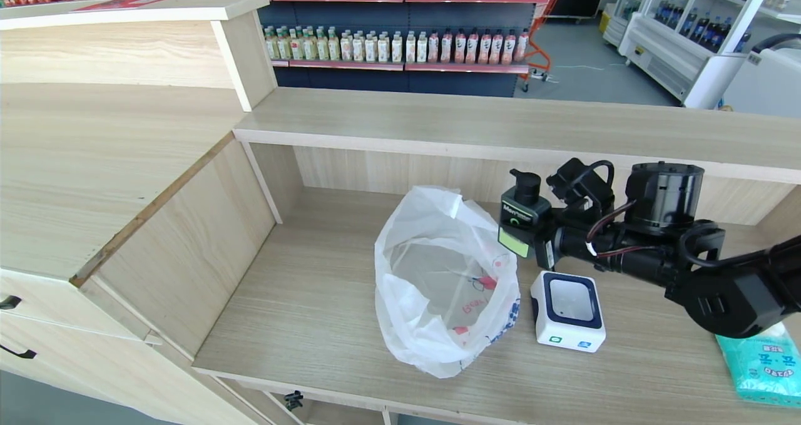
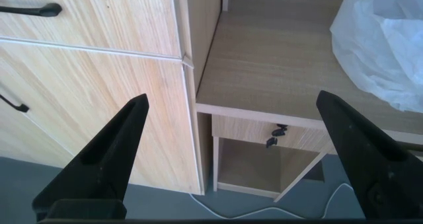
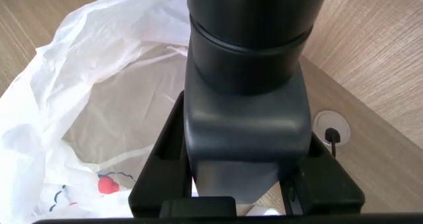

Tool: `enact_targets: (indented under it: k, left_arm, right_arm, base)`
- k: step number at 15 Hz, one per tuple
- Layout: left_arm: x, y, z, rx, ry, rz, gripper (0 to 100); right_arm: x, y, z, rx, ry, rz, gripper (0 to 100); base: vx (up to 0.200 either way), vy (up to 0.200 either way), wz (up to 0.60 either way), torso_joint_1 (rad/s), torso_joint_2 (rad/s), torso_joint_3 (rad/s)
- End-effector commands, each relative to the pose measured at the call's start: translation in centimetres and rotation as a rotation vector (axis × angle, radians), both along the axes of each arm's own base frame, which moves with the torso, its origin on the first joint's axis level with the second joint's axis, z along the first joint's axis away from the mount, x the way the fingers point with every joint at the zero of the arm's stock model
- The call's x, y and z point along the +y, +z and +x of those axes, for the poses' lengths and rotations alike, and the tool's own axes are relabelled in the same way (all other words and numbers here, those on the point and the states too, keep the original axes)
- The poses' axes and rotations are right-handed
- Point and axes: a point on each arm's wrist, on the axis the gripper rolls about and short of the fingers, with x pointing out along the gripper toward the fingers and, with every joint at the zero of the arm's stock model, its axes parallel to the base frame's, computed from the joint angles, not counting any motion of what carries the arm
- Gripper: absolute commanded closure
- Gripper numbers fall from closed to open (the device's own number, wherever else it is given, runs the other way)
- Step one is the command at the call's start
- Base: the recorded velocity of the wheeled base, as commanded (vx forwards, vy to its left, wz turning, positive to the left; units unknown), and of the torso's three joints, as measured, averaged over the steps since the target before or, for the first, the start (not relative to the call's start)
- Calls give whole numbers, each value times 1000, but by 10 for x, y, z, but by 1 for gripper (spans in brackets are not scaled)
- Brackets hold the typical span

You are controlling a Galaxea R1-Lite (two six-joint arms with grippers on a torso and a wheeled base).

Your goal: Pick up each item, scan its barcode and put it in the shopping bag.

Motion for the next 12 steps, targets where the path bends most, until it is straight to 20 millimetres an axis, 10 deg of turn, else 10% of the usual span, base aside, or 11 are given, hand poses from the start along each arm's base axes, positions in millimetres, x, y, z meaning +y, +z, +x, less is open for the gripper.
enact_targets:
  k: [1, 5, 12]
  left_arm:
    - [0, 0, 0, 1, 1, -1, 0]
    - [0, 0, 0, 2, 1, -1, 0]
    - [0, 0, 0, 1, 1, -1, 0]
  right_arm:
    - [2, 8, -4, -25, 9, 9, 100]
    - [2, 13, -6, -42, 13, 15, 100]
    - [-5, -10, 6, 80, -23, 73, 100]
  base:
    - [0, 0, 0, 0, 0, 0]
    - [0, 0, 600, 2, 4, 4]
    - [0, 0, 0, 0, 0, 0]
